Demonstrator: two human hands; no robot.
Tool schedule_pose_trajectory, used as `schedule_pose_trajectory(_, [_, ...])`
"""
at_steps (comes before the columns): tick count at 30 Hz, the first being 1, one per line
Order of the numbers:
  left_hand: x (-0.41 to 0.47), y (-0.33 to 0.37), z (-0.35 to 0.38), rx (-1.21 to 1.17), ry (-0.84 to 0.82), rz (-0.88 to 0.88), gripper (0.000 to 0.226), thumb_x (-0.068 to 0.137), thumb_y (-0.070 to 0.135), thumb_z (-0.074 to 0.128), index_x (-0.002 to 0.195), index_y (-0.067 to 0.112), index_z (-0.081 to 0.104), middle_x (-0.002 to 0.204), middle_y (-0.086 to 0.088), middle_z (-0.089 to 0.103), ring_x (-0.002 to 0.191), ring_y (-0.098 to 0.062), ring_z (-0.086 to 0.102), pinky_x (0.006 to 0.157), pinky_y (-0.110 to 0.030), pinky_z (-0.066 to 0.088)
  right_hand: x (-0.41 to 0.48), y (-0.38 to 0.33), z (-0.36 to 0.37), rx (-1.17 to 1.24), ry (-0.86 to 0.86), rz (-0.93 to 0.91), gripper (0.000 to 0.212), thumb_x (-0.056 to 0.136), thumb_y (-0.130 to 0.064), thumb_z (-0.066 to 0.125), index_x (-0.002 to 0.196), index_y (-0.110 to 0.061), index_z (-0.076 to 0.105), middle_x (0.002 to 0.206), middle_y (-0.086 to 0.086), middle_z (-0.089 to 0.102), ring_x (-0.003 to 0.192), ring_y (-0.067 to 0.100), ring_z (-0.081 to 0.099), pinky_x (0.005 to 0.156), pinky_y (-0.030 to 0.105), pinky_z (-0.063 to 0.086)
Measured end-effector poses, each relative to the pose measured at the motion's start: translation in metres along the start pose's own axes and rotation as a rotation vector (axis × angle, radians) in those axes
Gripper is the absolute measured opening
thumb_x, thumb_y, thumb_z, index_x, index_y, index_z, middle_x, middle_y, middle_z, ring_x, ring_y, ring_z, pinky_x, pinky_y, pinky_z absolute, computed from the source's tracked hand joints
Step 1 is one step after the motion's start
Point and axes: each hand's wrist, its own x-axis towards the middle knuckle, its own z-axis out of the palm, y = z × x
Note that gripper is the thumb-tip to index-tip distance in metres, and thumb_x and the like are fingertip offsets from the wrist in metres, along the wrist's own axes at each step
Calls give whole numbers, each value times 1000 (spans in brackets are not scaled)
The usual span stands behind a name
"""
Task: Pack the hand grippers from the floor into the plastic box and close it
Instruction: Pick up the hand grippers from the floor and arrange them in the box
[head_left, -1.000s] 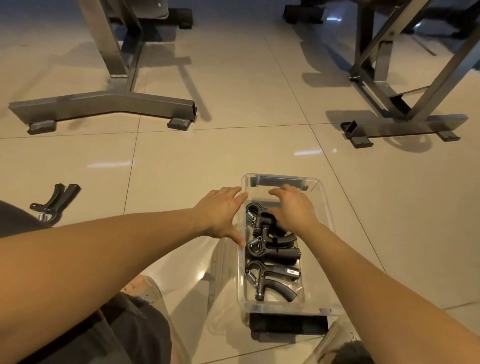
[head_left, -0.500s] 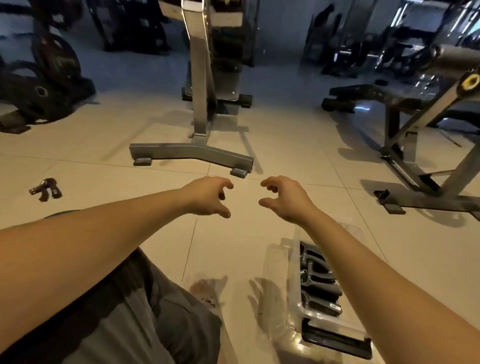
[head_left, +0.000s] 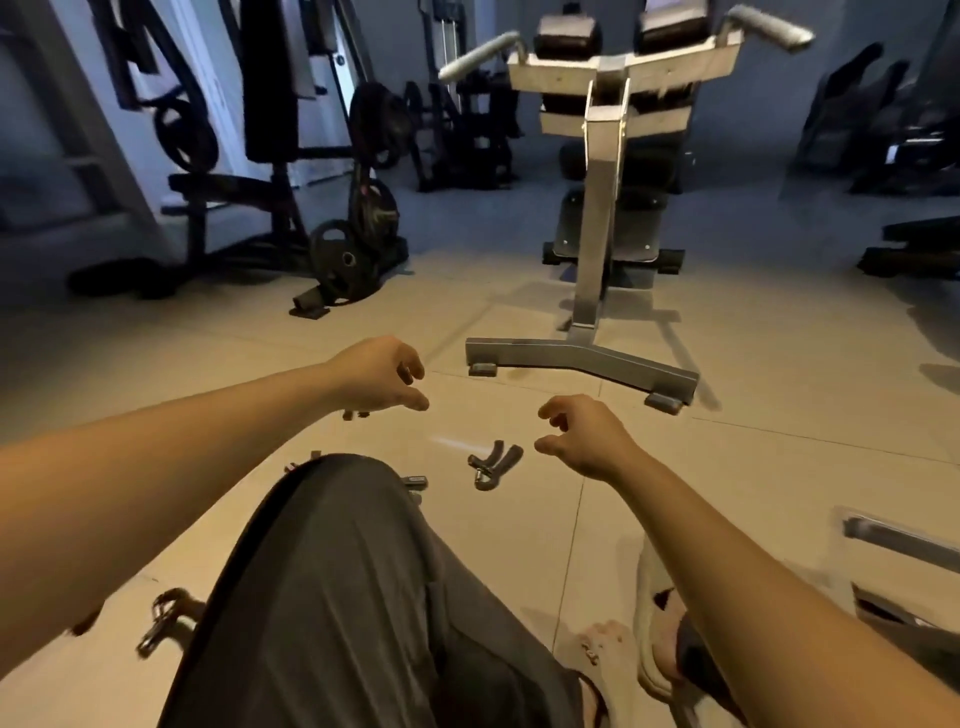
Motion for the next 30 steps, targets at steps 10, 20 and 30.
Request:
schedule_pose_trajectory(10, [54, -130, 26, -95, -76, -225, 46, 81, 36, 82, 120, 16, 67, 109, 0, 69, 97, -18, 66, 91, -37, 57, 112, -1, 79, -92, -169, 24, 45, 89, -19, 73, 133, -15, 62, 120, 4, 68, 105, 22, 64, 90, 37, 55])
schedule_pose_trajectory(20, [142, -209, 192, -554, -229, -606, 34, 80, 43, 80, 91, 10, 75, 89, -13, 76, 78, -22, 70, 63, -32, 55, 233, 67, 173, -300, -317, -2, 42, 87, -18, 64, 128, -22, 62, 120, 0, 66, 103, 25, 62, 71, 32, 42])
schedule_pose_trajectory(30, [219, -224, 325, -738, -218, -860, 66, 73, 43, 84, 123, 13, 53, 100, 0, 69, 93, -19, 63, 79, -32, 50, 311, 130, 242, -440, -530, -45, 65, 87, -11, 62, 149, -22, 44, 142, 0, 49, 126, 25, 50, 94, 37, 47])
